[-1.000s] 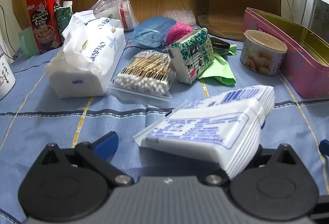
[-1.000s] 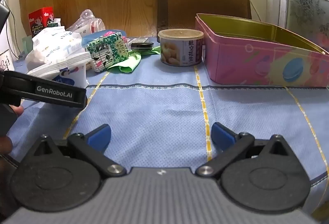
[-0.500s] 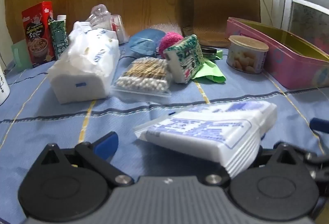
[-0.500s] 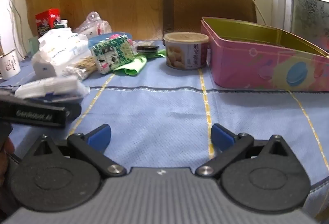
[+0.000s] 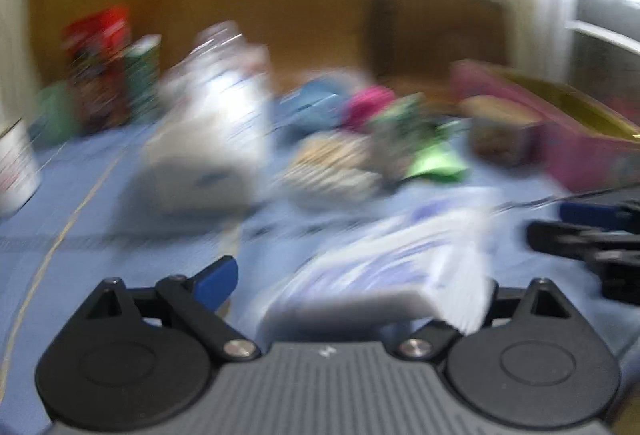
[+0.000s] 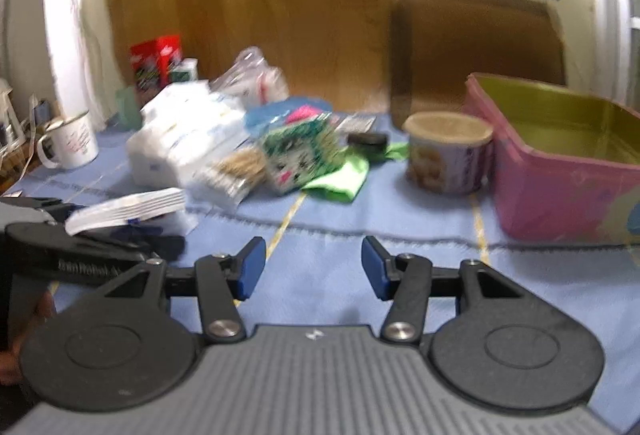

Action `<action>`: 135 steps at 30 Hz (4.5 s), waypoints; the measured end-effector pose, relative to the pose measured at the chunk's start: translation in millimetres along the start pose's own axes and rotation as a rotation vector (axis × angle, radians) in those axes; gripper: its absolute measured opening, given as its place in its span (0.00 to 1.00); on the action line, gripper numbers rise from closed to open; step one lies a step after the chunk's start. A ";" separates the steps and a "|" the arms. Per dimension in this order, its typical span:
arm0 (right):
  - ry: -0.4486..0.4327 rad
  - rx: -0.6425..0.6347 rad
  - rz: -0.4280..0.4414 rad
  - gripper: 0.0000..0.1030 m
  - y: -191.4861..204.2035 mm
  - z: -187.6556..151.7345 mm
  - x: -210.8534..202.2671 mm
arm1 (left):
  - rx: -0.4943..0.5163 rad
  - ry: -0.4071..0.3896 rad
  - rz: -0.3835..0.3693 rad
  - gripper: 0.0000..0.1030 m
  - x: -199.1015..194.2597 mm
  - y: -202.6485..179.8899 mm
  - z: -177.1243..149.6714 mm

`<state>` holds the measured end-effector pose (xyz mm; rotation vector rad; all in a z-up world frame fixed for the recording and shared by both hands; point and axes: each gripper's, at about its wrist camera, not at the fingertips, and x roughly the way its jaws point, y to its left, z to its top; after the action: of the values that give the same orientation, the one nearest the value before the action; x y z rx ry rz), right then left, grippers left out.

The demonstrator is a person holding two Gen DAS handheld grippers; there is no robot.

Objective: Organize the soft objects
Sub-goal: 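Move the left gripper toward the white wet-wipe pack, then close the left gripper on the white wet-wipe pack, then carry the wipe pack into the pink tin and open the left gripper, then grasp the green patterned tissue pack with the right gripper, then lower the tissue pack into the pink tin and open the right gripper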

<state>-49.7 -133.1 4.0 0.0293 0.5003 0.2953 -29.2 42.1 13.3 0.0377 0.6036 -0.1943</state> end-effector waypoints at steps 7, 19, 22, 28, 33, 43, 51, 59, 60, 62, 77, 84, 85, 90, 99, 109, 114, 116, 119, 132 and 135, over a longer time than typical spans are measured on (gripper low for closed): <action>-0.051 0.028 -0.127 0.48 -22.9 3.9 -15.6 | 0.098 0.046 -0.176 0.96 -5.0 -19.5 4.1; 0.054 -0.097 0.163 0.56 5.9 -0.6 6.9 | -0.208 0.147 -0.257 0.76 -5.4 41.1 5.5; 0.086 -0.218 0.197 0.61 21.7 -3.3 17.3 | -0.260 0.204 -0.295 0.64 20.3 38.6 10.3; 0.127 -0.232 0.232 0.57 26.5 -3.2 33.9 | -0.212 0.194 -0.221 0.56 36.9 9.4 27.7; 0.025 -0.185 0.135 0.53 5.8 -9.9 6.0 | -0.127 0.146 -0.276 0.56 19.7 -22.6 43.7; -0.201 -0.116 -0.218 0.53 -90.9 30.5 -36.0 | 0.089 0.032 -0.447 0.57 46.0 -145.3 133.1; -0.194 0.048 -0.461 0.59 -167.6 30.4 -29.2 | 0.051 0.054 -0.483 0.60 86.0 -181.9 130.0; -0.243 0.050 -0.258 0.44 -126.6 17.7 -41.4 | 0.036 -0.023 -0.335 0.60 22.3 -90.4 70.9; -0.228 0.044 -0.212 0.44 -122.4 23.1 -33.7 | 0.029 -0.016 -0.296 0.60 18.2 -78.5 61.9; -0.193 0.030 -0.132 0.44 -106.8 25.8 -21.3 | -0.002 -0.001 -0.213 0.60 11.2 -50.6 43.6; 0.042 -0.017 0.130 0.76 14.9 80.1 113.8 | -0.172 0.012 -0.074 0.64 16.7 37.9 -2.7; 0.071 0.115 0.146 0.31 -11.4 61.3 83.5 | -0.210 -0.004 -0.122 0.64 13.4 41.9 -7.0; 0.076 0.136 0.157 0.29 -18.7 55.8 71.3 | -0.213 -0.008 -0.128 0.64 11.6 40.5 -6.9; 0.089 0.263 0.195 0.29 -71.5 12.3 13.2 | -0.219 -0.002 -0.248 0.65 13.6 23.5 6.4; 0.025 0.129 0.021 0.61 -84.3 -19.2 -36.5 | -0.062 0.087 -0.446 0.68 43.6 -64.2 46.4; 0.026 0.004 -0.075 0.50 -74.1 -27.2 -17.2 | 0.106 0.202 -0.518 0.46 71.8 -139.6 41.1; -0.140 -0.010 -0.059 0.50 -79.1 -13.9 -53.9 | 0.128 0.074 -0.554 0.46 28.3 -145.4 63.9; -0.208 0.003 -0.075 0.50 -87.3 -1.5 -60.6 | 0.140 0.025 -0.561 0.47 22.3 -153.0 79.1; -0.247 0.013 -0.108 0.50 -106.7 17.1 -54.1 | 0.167 -0.010 -0.541 0.48 33.0 -174.0 102.9; -0.264 0.104 -0.283 0.43 -152.2 27.8 -25.4 | 0.049 -0.075 -0.423 0.64 50.1 -128.4 92.5; -0.244 0.083 -0.189 0.23 -134.8 35.2 -23.5 | 0.043 -0.066 -0.294 0.64 40.2 -82.0 64.6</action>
<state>-15.9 -267.2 32.5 0.0973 0.2700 0.0832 23.6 -51.2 45.4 -0.0161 0.5370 -0.4913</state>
